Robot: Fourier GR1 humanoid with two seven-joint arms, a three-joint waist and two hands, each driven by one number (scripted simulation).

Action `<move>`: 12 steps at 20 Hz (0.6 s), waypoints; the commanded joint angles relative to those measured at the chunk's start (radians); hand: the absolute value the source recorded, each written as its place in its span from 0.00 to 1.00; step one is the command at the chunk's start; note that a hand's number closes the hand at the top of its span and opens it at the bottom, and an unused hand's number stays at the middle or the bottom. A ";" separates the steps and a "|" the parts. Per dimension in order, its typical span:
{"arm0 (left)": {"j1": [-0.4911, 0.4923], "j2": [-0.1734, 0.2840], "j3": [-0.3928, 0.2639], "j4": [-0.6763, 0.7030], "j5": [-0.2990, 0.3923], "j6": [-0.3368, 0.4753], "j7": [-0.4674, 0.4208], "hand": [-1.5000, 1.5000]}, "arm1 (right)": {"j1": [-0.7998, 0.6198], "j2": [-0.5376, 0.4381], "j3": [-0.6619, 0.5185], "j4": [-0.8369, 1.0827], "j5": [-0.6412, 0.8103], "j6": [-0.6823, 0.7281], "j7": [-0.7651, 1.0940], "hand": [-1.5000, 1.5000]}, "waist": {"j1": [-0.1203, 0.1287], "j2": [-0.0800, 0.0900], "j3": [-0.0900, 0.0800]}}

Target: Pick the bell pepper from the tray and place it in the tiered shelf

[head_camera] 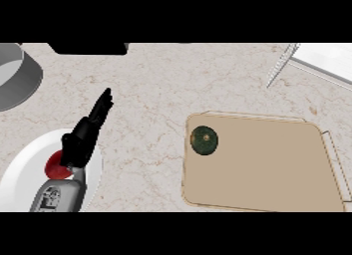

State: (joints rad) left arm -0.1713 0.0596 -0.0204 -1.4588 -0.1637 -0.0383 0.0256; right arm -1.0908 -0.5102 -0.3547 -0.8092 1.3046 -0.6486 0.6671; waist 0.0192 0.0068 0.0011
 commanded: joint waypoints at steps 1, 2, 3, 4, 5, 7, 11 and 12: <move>0.003 -0.009 -0.004 0.027 -0.011 0.009 -0.037 0.50 | -0.011 -0.062 -0.059 0.109 -0.118 -0.088 -0.143 1.00 | 0.000 0.001 0.000; 0.009 0.025 0.016 0.005 0.000 -0.012 -0.012 0.50 | -0.060 -0.032 -0.036 0.140 -0.071 -0.102 -0.090 1.00 | 0.005 0.000 -0.001; -0.032 -0.026 -0.007 0.031 -0.028 0.040 -0.007 0.50 | -0.041 -0.045 -0.052 0.151 -0.111 -0.117 -0.136 1.00 | 0.000 0.001 -0.001; 0.028 -0.021 -0.023 0.030 -0.033 0.025 -0.056 0.50 | -0.029 -0.071 -0.059 0.171 -0.130 -0.106 -0.168 1.00 | 0.000 0.000 -0.001; -0.008 -0.008 0.000 0.026 -0.009 0.009 -0.011 0.50 | -0.018 -0.034 -0.061 0.173 -0.135 -0.179 -0.169 1.00 | 0.001 0.000 -0.001; 0.029 0.004 -0.008 0.010 -0.002 -0.016 -0.035 0.50 | -0.052 -0.078 -0.080 0.240 -0.176 -0.159 -0.229 1.00 | 0.008 0.002 -0.001; -0.030 -0.018 0.003 0.051 -0.017 0.025 -0.036 0.50 | -0.010 -0.142 -0.038 0.289 0.079 -0.128 0.101 0.00 | -0.004 0.002 -0.003; -0.080 -0.038 0.002 0.090 -0.024 0.043 -0.012 0.50 | -0.011 -0.128 -0.039 0.305 0.091 -0.148 0.131 0.00 | -0.005 0.004 -0.002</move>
State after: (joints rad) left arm -0.2044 0.0429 -0.0181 -1.4086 -0.1796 -0.0163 0.0052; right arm -1.1134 -0.6150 -0.4001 -0.5629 1.2993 -0.7569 0.6559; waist 0.0160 0.0085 -0.0010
